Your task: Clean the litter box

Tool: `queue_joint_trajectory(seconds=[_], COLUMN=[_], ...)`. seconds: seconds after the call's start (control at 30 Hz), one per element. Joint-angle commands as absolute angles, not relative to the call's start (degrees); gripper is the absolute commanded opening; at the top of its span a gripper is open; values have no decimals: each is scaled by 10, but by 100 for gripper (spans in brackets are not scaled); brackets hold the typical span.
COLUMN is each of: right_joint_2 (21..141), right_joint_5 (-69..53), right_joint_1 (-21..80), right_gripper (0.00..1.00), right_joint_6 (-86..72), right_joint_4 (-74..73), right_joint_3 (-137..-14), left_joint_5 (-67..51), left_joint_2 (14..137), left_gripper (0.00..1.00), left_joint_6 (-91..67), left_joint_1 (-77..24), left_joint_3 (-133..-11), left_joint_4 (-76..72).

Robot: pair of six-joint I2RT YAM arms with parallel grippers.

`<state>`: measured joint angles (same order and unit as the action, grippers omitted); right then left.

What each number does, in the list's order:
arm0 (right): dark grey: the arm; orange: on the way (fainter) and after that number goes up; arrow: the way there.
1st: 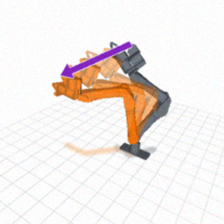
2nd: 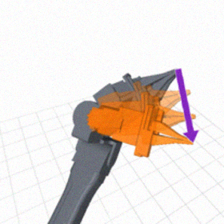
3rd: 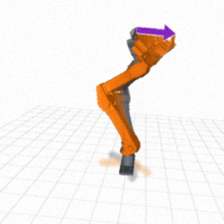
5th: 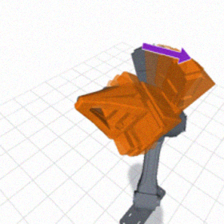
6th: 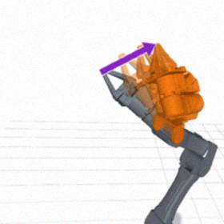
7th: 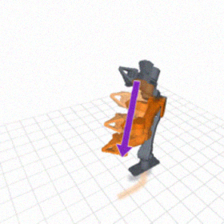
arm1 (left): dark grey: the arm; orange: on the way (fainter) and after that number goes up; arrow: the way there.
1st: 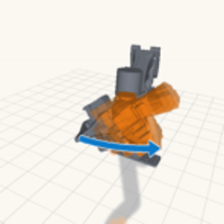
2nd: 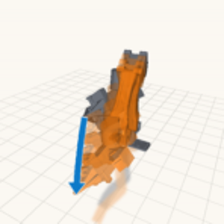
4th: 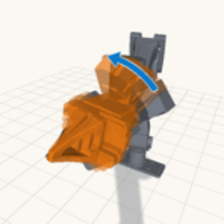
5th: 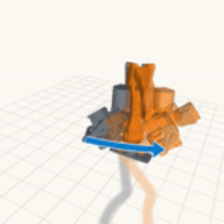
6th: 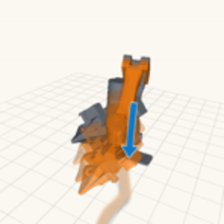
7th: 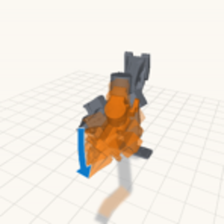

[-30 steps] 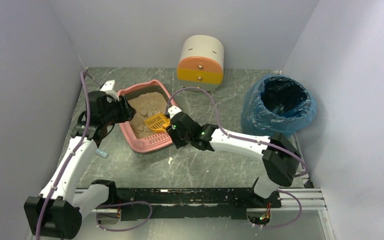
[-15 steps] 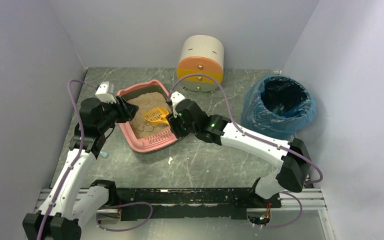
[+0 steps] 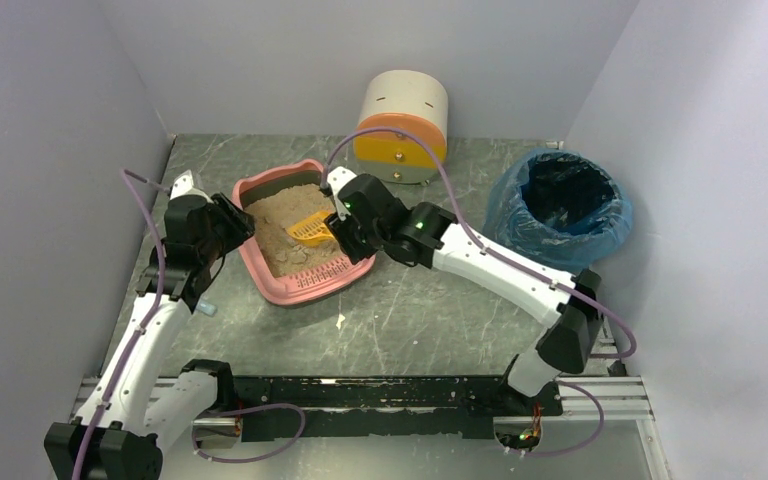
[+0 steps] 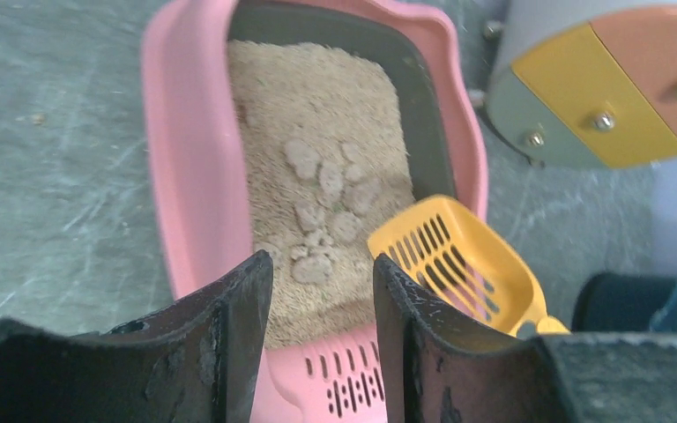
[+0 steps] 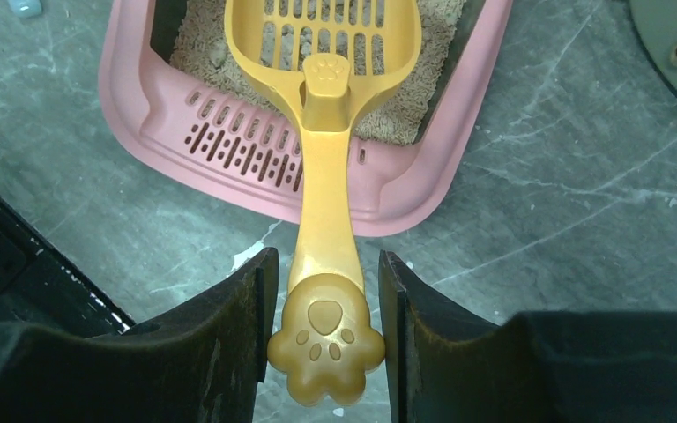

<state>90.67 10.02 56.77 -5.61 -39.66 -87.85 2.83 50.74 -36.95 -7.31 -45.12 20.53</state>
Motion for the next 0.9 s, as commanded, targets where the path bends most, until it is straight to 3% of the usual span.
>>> queue_joint_trajectory(seconds=[0.0, 0.43, 0.87], right_joint_2=[940, 990, 951], right_joint_5=[82, 82, 88], right_joint_1=[561, 557, 557], right_gripper=[0, 0, 0], right_joint_6=[-32, -35, -39], right_joint_4=[-464, -532, -501], right_joint_3=[-926, -1010, -980], left_joint_5=[124, 151, 135], left_joint_2=[506, 608, 749], left_gripper=[50, 54, 42], left_joint_6=[-400, -355, -320], left_joint_1=[-76, -76, -76], left_joint_3=[-437, -446, -496], left_joint_4=[204, 125, 109])
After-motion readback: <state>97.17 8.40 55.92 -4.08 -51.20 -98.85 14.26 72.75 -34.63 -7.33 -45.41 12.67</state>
